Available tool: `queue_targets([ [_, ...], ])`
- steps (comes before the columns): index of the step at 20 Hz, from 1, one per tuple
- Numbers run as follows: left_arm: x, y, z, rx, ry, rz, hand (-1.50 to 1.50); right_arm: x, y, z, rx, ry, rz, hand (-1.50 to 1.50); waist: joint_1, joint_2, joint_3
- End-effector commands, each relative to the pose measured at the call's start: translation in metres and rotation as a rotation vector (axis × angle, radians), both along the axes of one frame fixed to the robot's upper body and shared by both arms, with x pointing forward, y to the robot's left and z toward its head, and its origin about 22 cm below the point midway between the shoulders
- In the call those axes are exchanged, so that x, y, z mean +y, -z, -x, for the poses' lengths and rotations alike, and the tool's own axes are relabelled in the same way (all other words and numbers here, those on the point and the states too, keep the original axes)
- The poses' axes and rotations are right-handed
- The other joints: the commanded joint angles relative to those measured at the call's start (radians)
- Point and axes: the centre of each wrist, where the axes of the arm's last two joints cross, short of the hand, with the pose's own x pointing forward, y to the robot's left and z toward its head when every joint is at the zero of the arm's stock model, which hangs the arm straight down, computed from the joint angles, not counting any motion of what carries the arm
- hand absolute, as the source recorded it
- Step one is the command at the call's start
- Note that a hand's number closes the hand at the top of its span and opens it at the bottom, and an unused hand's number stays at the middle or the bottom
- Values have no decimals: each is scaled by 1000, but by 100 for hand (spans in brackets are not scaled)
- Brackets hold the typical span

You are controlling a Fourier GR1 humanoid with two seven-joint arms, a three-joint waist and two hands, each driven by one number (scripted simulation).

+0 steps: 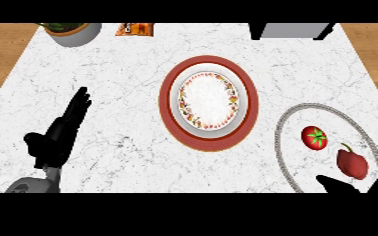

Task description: Pick the bell pepper from the placemat and place it in the plate

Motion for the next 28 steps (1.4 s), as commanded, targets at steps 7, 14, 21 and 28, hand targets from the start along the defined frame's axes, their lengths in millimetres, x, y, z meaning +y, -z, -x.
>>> queue_targets([
  [7, 18, 1, -4, -10, -8, 10, 0, -7, 5, -25, 145, 32, -67, -150, -2, -1, 2],
  [14, 12, 8, -7, 4, -14, -13, 0, -20, 14, -29, 202, 40, -34, -150, -4, -1, 2],
  [21, 4, 22, 8, 7, -6, 12, 0, -41, 36, -35, 210, 83, -47, -150, -1, -1, 2],
  [28, 11, 12, 8, -2, -6, 14, 0, -54, 68, -28, 222, -58, -62, 150, 1, -1, 3],
])
